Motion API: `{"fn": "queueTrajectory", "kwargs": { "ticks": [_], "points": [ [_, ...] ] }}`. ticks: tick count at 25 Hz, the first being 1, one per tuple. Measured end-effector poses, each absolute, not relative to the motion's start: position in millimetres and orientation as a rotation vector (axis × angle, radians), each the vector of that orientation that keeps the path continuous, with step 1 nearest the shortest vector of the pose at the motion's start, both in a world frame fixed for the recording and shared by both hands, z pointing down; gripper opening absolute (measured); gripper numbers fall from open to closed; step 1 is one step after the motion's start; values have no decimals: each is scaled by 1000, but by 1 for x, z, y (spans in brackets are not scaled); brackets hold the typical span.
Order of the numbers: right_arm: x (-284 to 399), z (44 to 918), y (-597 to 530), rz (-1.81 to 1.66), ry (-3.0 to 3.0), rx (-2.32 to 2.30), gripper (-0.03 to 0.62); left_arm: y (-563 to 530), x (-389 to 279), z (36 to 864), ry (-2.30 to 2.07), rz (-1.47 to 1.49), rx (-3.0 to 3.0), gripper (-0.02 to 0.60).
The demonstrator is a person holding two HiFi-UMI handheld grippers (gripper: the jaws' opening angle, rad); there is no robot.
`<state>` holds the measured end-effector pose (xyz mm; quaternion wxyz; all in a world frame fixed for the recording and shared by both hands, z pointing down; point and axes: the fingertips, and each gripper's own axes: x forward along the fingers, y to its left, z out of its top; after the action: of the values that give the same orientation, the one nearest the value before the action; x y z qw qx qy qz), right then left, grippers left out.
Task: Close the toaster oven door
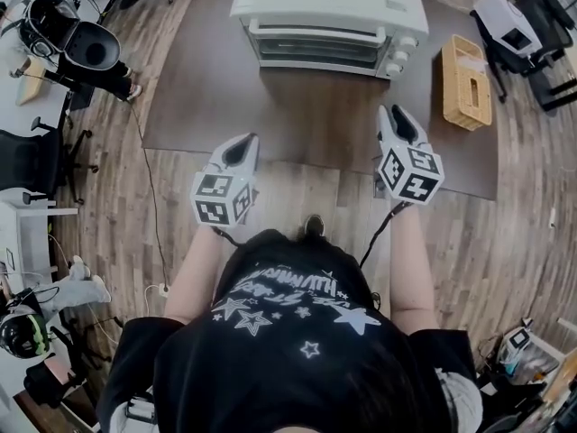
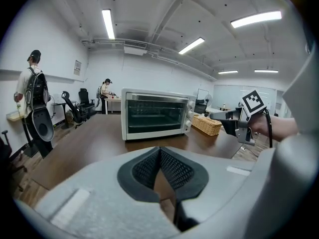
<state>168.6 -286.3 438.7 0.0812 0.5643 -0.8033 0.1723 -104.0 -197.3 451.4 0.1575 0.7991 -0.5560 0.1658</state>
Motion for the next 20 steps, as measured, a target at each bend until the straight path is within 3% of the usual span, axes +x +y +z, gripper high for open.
{"fn": "queueTrajectory", "kwargs": {
  "ticks": [3,11,20],
  "points": [
    [164,442,-266,510,-2400,1679,111,-179,-102,453,-1577,464,2293,9],
    [142,440,-200,489,-2358,1702,8,-122,-114,447,-1538,434,2330,9],
    [121,441,-129,489,-2318,1687,3,-53,-133,445,-1523,413,2343,9]
  ]
}}
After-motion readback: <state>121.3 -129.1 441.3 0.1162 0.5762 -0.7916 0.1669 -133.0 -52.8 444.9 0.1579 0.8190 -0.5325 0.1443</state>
